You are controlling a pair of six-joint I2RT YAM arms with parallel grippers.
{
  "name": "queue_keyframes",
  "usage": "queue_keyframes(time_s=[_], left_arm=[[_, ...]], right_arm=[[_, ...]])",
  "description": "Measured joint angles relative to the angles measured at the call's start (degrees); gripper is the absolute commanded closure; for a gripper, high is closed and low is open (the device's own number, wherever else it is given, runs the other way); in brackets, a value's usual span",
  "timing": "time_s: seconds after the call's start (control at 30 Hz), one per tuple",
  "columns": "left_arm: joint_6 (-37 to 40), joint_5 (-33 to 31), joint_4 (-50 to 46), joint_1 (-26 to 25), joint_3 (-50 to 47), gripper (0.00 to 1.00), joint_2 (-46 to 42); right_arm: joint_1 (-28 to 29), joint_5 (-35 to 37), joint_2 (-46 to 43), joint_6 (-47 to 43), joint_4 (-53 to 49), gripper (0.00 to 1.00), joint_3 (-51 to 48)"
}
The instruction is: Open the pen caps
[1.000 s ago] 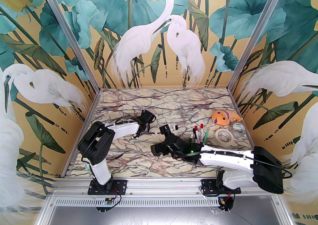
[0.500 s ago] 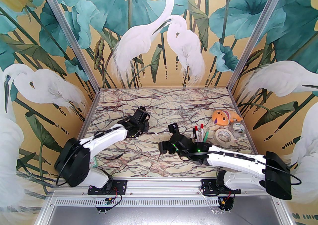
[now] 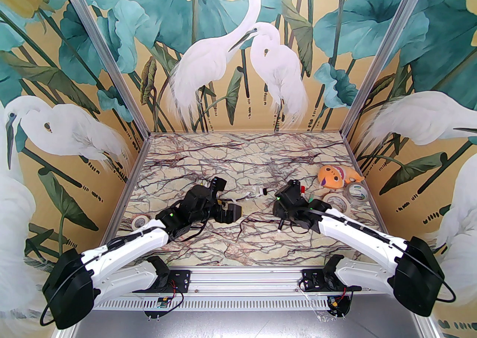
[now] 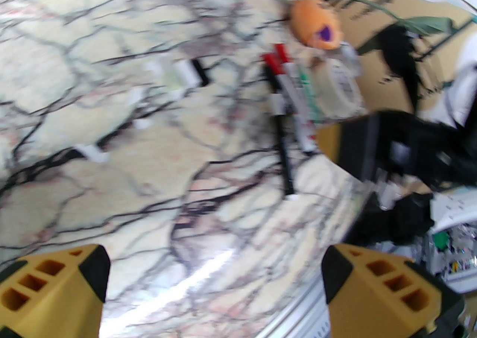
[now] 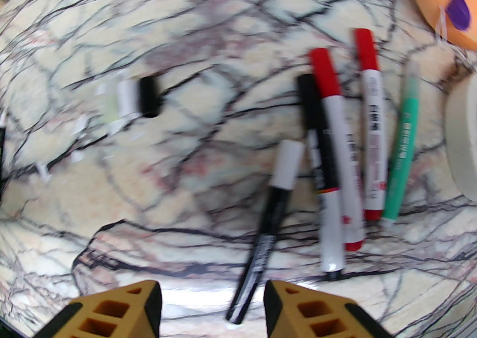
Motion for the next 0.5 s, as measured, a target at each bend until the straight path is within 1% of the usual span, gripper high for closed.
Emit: queue_keyframes(time_s=[0.07,0.2,0.33,0.5], left_arm=[[-0.22,2.56,1.88,0.0,-0.94,0.01,-0.55],[-0.44,5.7,3.98,0.0,-1.53,0.01,-0.76],[-0.66,7.41,5.11,0.0,-1.66,0.01,-0.76],[-1.22,7.8,5.31,0.0,-1.68,0.01,-0.74]], right_arm=[[-2.69,-0.87,1.14,-0.26,-0.42,0.55,0.11],[-6.25,-2.8,5.05,-1.27,-0.39,0.6,0.81],[-8.04,-4.42,9.27,-1.99,0.5,0.63,2.4],[-9.66,-5.73,12.92,-2.16,2.91,0.64,3.21]])
